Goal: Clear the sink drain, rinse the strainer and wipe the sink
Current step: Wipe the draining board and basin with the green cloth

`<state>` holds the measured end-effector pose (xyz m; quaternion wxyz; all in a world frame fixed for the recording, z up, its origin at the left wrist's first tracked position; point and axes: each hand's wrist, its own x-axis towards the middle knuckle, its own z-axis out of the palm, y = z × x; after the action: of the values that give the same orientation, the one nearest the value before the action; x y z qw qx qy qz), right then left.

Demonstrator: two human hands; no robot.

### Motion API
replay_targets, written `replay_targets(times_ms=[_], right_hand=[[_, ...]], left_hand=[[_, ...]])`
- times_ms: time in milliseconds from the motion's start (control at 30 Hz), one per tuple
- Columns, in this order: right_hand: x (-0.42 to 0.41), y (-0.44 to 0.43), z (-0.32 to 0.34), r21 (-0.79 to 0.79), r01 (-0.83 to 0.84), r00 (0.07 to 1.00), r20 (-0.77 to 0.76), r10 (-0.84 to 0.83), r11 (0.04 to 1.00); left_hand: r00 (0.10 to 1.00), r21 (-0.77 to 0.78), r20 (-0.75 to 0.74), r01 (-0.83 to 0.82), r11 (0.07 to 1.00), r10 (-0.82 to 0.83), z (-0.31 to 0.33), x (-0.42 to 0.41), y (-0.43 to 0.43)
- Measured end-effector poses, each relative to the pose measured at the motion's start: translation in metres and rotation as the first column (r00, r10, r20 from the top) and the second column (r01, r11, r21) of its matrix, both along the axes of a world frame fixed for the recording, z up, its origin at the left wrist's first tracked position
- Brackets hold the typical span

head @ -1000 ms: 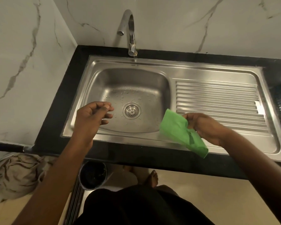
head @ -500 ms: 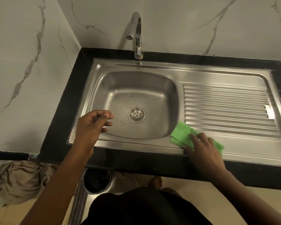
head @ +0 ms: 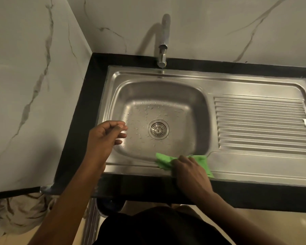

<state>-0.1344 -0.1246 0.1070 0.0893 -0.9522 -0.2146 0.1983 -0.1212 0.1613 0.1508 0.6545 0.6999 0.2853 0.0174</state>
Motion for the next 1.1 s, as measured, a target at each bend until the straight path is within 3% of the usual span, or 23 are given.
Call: replay_targets(times_ms=[133, 233, 333, 433, 500, 567, 633, 733, 800, 867, 900, 1000, 1033, 1100], right_hand=[[0.017, 0.062, -0.010, 0.190, 0.019, 0.985, -0.171, 0.014, 0.982], [0.042, 0.090, -0.011, 0.430, 0.200, 0.898, -0.440, 0.011, 0.880], [0.074, 0.094, -0.014, 0.595, 0.581, 0.744, -0.665, -0.066, 0.556], [0.116, 0.092, -0.022, 0.470, 0.848, 0.502, -0.861, -0.085, 0.246], [0.148, 0.093, -0.034, 0.446, 0.890, 0.452, -0.890, -0.058, 0.095], [0.176, 0.104, -0.048, 0.480, 0.877, 0.480, -0.876, -0.047, 0.001], [0.199, 0.129, -0.065, 0.521, 0.854, 0.517, -0.844, -0.142, 0.010], [0.217, 0.181, -0.087, 0.542, 0.832, 0.549, -0.777, -0.307, 0.115], [0.223, 0.213, -0.098, 0.537, 0.818, 0.575, -0.767, -0.284, 0.206], [0.227, 0.240, -0.102, 0.511, 0.822, 0.552, -0.822, -0.137, 0.251], [0.228, 0.250, -0.102, 0.476, 0.850, 0.501, -0.863, -0.066, 0.226], [0.236, 0.268, -0.110, 0.307, 0.952, 0.307, -0.952, -0.003, 0.012], [0.239, 0.272, -0.113, 0.285, 0.958, 0.284, -0.958, -0.038, -0.020], [0.243, 0.280, -0.118, 0.299, 0.954, 0.298, -0.944, -0.140, 0.014]], left_hand=[[1.000, -0.016, -0.004, -0.005, 1.000, 0.005, -0.006, 0.011, 0.019], [1.000, -0.027, -0.003, -0.011, 1.000, 0.011, -0.012, 0.015, 0.037], [0.999, -0.035, -0.024, -0.044, 0.998, 0.043, -0.019, 0.019, 0.052], [0.996, -0.026, -0.055, -0.072, 0.997, 0.071, -0.025, 0.021, 0.060], [0.994, -0.019, -0.071, -0.082, 0.996, 0.080, -0.030, 0.020, 0.064], [0.993, -0.025, -0.079, -0.090, 0.996, 0.088, -0.033, 0.017, 0.066], [0.993, -0.038, -0.081, -0.093, 0.995, 0.090, -0.036, 0.016, 0.067], [0.992, -0.061, -0.072, -0.108, 0.992, 0.104, -0.038, 0.015, 0.067], [0.989, -0.070, -0.075, -0.131, 0.989, 0.125, -0.039, 0.017, 0.070], [0.988, -0.074, -0.069, -0.141, 0.987, 0.136, -0.039, 0.018, 0.072], [0.988, -0.075, -0.065, -0.142, 0.987, 0.137, -0.040, 0.018, 0.073], [0.990, -0.072, -0.054, -0.135, 0.988, 0.131, -0.041, 0.017, 0.077], [0.990, -0.074, -0.052, -0.133, 0.988, 0.130, -0.041, 0.017, 0.078], [0.991, -0.074, -0.056, -0.128, 0.989, 0.124, -0.039, 0.018, 0.080]])
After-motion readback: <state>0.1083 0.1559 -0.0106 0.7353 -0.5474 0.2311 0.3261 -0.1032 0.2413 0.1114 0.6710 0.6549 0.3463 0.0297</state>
